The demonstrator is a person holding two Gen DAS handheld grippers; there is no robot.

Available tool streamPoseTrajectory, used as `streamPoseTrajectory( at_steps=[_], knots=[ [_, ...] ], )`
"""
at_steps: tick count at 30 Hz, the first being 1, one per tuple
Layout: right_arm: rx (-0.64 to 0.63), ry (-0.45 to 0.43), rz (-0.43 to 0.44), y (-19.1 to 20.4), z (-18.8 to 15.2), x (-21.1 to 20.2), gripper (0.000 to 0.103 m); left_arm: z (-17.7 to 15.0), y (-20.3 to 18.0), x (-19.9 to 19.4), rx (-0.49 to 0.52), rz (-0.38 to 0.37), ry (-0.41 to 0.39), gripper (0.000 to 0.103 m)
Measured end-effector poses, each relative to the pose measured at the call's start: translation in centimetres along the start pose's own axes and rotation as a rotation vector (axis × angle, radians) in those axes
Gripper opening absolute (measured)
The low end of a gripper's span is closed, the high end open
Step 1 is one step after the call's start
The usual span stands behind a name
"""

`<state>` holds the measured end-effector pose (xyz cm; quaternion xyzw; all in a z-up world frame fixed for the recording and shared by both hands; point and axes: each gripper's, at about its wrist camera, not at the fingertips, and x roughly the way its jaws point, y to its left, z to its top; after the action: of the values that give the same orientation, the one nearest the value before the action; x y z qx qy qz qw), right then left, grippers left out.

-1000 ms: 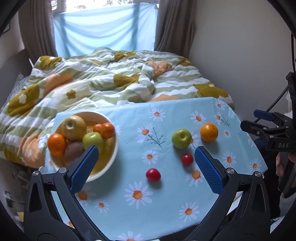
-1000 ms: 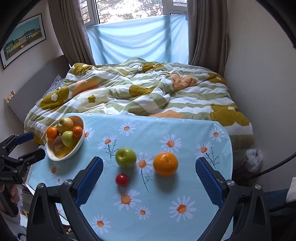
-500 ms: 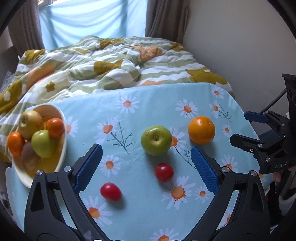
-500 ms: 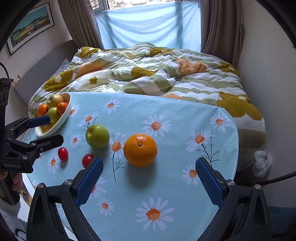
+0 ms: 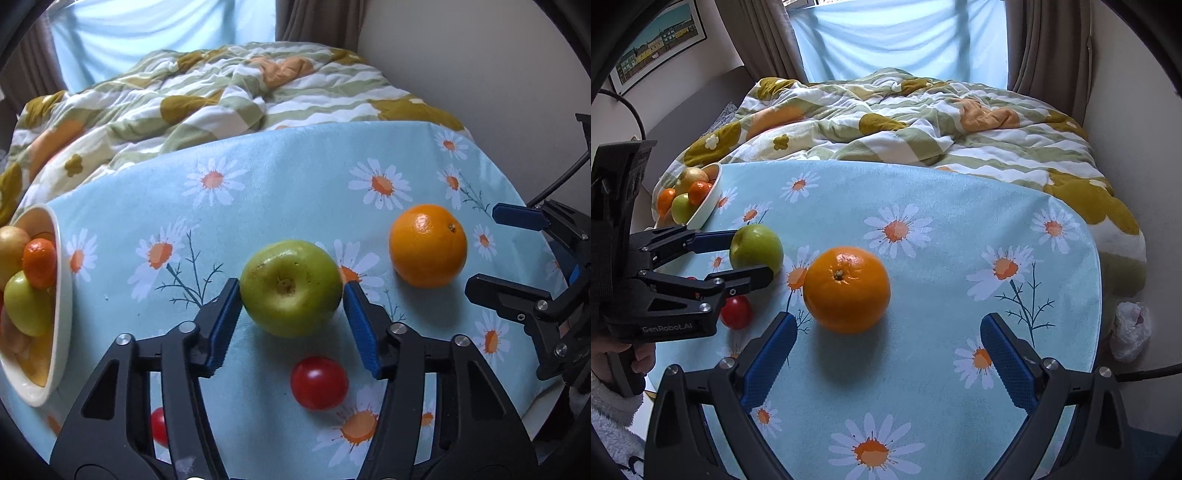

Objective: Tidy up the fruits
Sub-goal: 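Grasp the green apple with the left gripper while the right gripper grasps the large orange, then place the green apple in the bowl with the left gripper while the right gripper carries the orange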

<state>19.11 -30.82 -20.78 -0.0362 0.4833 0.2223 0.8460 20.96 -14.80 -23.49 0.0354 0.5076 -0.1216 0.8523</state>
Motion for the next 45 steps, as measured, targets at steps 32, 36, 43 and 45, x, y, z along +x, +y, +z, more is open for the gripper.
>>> streamPoseTrajectory(
  at_steps=[32, 36, 43, 45],
  knots=[
    [-0.07, 0.0, 0.074, 2.7, 1.4, 2.3, 0.055, -0.1, 1.7, -2.3, -0.04, 0.026, -0.043, 0.06],
    [-0.085, -0.019, 0.067, 3.5, 2.1, 1.0, 0.055, -0.2, 2.1, -4.0, -0.057, 0.012, -0.062, 0.06],
    [-0.102, -0.049, 0.065, 5.8, 3.4, -1.6, 0.055, -0.5, 3.2, -8.1, -0.078, 0.004, -0.105, 0.06],
    [-0.103, -0.06, 0.065, 6.6, 3.7, -2.3, 0.055, -0.7, 3.9, -9.4, -0.087, 0.008, -0.121, 0.06]
  ],
)
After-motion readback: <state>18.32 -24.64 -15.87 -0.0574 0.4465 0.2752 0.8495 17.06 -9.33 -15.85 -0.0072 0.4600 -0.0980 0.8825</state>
